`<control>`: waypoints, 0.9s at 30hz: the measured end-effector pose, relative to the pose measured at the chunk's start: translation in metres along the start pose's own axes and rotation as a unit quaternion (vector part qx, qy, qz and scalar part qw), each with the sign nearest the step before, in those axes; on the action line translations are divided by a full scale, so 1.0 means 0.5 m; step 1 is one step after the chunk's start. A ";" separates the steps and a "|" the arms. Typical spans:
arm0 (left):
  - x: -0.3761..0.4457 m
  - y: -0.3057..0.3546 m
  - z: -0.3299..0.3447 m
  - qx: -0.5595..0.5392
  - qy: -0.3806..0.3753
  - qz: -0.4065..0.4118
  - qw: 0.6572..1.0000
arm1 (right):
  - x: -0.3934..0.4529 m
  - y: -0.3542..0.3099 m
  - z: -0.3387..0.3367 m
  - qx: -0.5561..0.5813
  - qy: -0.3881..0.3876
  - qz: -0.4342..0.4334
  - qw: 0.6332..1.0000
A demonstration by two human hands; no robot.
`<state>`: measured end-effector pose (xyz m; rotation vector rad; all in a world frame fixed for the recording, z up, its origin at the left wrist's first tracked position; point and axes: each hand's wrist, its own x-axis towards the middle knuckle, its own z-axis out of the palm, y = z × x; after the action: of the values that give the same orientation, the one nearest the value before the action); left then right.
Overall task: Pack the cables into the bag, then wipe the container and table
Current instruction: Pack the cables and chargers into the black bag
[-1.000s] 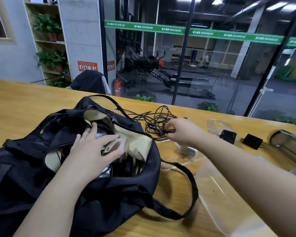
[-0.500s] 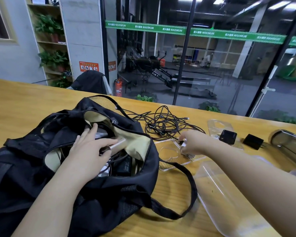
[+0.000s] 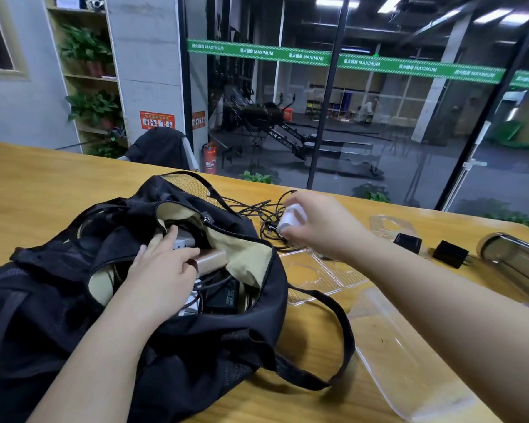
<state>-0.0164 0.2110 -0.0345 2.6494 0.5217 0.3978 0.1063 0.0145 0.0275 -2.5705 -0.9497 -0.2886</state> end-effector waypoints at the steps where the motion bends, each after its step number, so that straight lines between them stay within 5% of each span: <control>1: 0.000 0.000 0.001 -0.003 0.006 0.002 1.000 | -0.003 -0.020 -0.004 0.019 0.005 -0.017 1.000; 14: -0.008 0.002 -0.006 -0.106 0.038 -0.001 0.994 | -0.007 -0.118 0.091 0.072 -0.129 -0.108 0.983; 19: -0.008 0.001 0.002 -0.097 0.031 0.003 0.995 | 0.031 -0.089 0.064 0.156 -0.094 -0.059 0.982; 23: -0.007 -0.004 0.006 -0.091 0.037 0.004 0.995 | 0.093 0.000 0.073 0.055 -0.046 0.022 0.997; 27: -0.004 -0.006 0.012 -0.089 0.036 0.003 0.995 | 0.137 0.089 0.111 -0.046 -0.112 0.141 0.983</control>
<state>-0.0170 0.2108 -0.0414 2.4736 0.4775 0.5194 0.1902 0.0465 -0.0136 -2.8225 -0.6415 0.0378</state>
